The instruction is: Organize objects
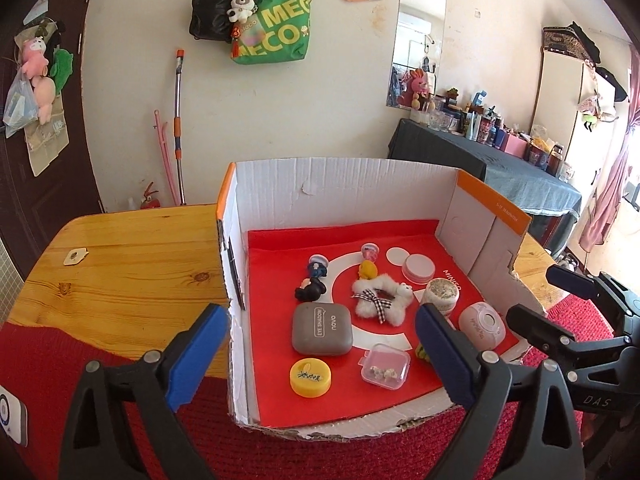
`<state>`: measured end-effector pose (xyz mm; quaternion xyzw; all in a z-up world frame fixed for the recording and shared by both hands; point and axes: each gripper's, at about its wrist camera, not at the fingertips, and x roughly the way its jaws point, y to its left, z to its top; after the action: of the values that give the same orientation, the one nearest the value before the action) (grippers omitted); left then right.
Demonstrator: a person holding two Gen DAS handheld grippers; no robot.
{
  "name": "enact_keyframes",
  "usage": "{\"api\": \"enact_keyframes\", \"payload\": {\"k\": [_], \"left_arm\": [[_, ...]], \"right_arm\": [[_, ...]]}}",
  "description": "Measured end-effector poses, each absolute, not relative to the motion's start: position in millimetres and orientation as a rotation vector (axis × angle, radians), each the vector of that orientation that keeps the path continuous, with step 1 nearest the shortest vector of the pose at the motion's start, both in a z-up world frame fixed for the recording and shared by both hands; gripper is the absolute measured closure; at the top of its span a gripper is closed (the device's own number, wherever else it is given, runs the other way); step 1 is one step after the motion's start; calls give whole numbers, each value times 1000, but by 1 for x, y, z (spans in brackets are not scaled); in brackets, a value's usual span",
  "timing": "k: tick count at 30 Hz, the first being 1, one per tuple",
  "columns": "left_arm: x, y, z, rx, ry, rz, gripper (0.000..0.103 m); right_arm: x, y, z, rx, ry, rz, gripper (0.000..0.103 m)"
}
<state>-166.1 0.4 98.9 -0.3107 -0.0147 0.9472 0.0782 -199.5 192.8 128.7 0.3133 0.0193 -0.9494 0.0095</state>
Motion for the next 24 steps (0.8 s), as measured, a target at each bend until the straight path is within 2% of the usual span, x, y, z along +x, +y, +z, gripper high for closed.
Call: {"api": "enact_keyframes", "payload": {"k": [7, 16, 24], "left_arm": [[-160, 4, 85, -886, 9, 2895, 2], [-155, 6, 69, -882, 53, 2926, 2], [-162, -4, 62, -951, -32, 2911, 2]], "right_arm": [[-201, 191, 111, 964, 56, -3032, 15], [-208, 189, 99, 968, 36, -3045, 15], [-205, 192, 99, 966, 26, -3055, 13]]}}
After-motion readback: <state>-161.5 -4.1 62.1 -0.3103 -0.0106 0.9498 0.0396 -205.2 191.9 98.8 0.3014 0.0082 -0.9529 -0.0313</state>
